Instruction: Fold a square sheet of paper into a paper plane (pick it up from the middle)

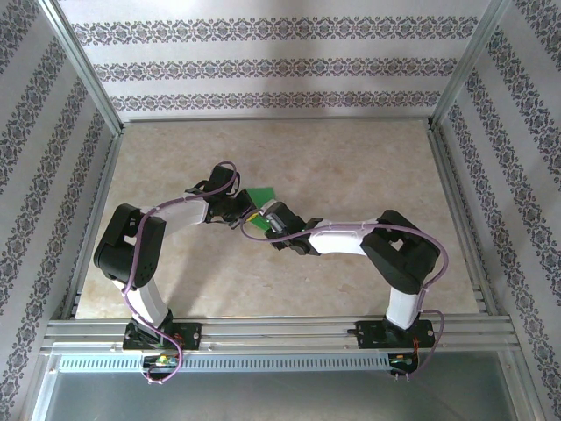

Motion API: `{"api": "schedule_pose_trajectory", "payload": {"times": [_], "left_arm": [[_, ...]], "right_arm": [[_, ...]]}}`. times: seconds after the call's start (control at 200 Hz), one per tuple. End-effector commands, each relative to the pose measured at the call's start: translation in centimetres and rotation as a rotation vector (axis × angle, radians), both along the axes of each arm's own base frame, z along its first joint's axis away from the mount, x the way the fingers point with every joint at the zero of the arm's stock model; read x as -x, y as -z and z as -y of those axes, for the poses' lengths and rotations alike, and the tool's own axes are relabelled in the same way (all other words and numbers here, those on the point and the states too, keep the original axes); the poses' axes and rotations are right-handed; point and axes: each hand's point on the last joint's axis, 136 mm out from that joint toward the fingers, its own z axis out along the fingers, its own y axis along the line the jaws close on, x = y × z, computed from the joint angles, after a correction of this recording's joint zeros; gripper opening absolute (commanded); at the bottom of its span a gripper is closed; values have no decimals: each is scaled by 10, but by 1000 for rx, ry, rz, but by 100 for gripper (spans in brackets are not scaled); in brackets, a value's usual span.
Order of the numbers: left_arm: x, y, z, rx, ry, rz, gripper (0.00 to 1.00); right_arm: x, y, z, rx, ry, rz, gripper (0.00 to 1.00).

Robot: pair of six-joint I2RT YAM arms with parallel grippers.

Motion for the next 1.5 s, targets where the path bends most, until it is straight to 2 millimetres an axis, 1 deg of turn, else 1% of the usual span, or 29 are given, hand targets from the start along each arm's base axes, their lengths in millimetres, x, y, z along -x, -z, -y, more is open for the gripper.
{"api": "schedule_pose_trajectory", "payload": {"times": [0.0, 0.275, 0.47, 0.61, 0.665, 0.725, 0.834, 0.949, 1.059, 1.169, 1.319, 1.494], "left_arm": [[-2, -14, 2, 4, -16, 3, 6], [-1, -14, 1, -5, -15, 3, 10], [-1, -13, 0, -13, -14, -1, 11], [-2, -15, -2, -17, -12, 4, 16], [-4, -18, -5, -20, -17, 14, 19], [-6, -24, -10, -26, -25, 29, 24], [-10, -35, -27, -43, -55, 60, 30], [-12, -46, -42, -56, -87, 95, 33], [-9, -50, -49, -58, -104, 125, 34], [-5, -45, -46, -28, -104, 125, 34], [0, -29, -34, 42, -74, 101, 30], [2, -18, -17, 81, -25, 102, 26]], "right_arm": [[-6, -1, 0, 16, 47, 23, 41], [-7, -3, 4, 31, 54, 30, 31], [-3, -3, 5, 24, 41, 19, 27], [-1, -2, 4, -4, 36, -9, 25], [1, 0, 4, -23, 36, -29, 22], [1, 2, 4, -54, 44, -54, 20], [3, 3, 5, -119, 56, -106, 18], [5, 1, 1, -183, 51, -146, 18], [6, 1, -1, -234, 53, -188, 18], [7, 2, -1, -272, 59, -223, 18], [9, 3, -1, -317, 63, -273, 18], [10, 1, 0, -375, 68, -333, 18]]}}
